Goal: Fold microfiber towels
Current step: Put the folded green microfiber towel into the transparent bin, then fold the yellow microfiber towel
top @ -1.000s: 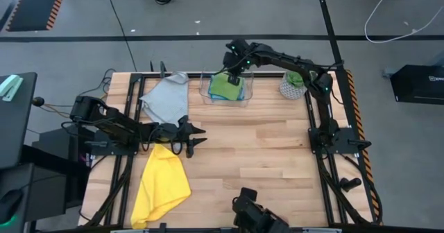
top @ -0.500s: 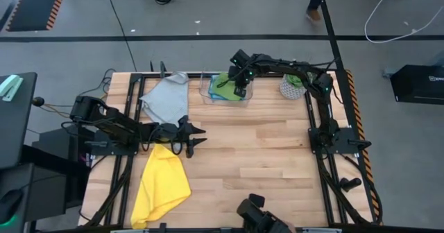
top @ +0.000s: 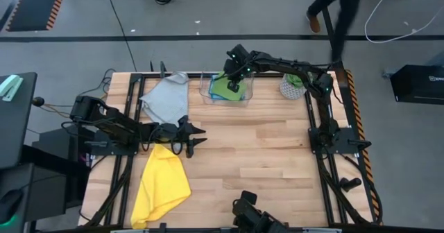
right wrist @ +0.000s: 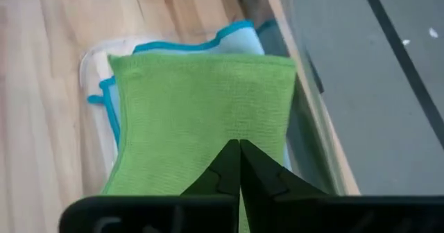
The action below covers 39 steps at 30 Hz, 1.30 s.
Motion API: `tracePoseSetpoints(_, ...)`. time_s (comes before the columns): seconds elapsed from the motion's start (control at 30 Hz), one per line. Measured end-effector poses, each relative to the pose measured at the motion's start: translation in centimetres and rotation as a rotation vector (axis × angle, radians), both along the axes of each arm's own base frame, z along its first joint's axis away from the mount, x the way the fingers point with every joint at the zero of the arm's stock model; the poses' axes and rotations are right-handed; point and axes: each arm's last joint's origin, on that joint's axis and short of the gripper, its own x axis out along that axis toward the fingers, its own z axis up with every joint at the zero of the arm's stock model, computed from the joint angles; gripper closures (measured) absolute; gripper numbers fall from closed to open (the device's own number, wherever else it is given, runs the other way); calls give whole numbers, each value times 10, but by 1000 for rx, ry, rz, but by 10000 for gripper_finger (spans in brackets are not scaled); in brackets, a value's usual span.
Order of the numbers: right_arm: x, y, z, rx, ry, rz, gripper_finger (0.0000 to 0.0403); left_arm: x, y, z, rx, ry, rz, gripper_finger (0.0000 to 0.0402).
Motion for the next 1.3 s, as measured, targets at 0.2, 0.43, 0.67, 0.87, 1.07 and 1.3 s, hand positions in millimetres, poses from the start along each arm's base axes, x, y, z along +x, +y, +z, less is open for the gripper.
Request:
tracePoseSetpoints(0.2, 9, -1, -11, -24, -14, -22, 395, 0, 0, 0, 0, 0, 0, 230)
tracePoseSetpoints(0.43, 13, 0, -20, -19, 1, -10, 398, 0, 0, 0, 0, -1, 0, 230)
tracePoseSetpoints(0.67, 6, 16, 5, -29, 32, 81, 397, 1, 4, 0, 0, -2, 18, 233)
tracePoseSetpoints(0.87, -12, 65, 47, -160, -129, 165, 400, 0, 6, 0, 39, 8, 13, 291)
tracePoseSetpoints(1.07, -53, 130, 41, -200, -384, 120, 400, 1, 3, 0, 78, 20, -91, 390)
tracePoseSetpoints(1.3, -95, 197, 33, -107, -603, 31, 387, 3, -9, 10, 65, 83, -168, 395)
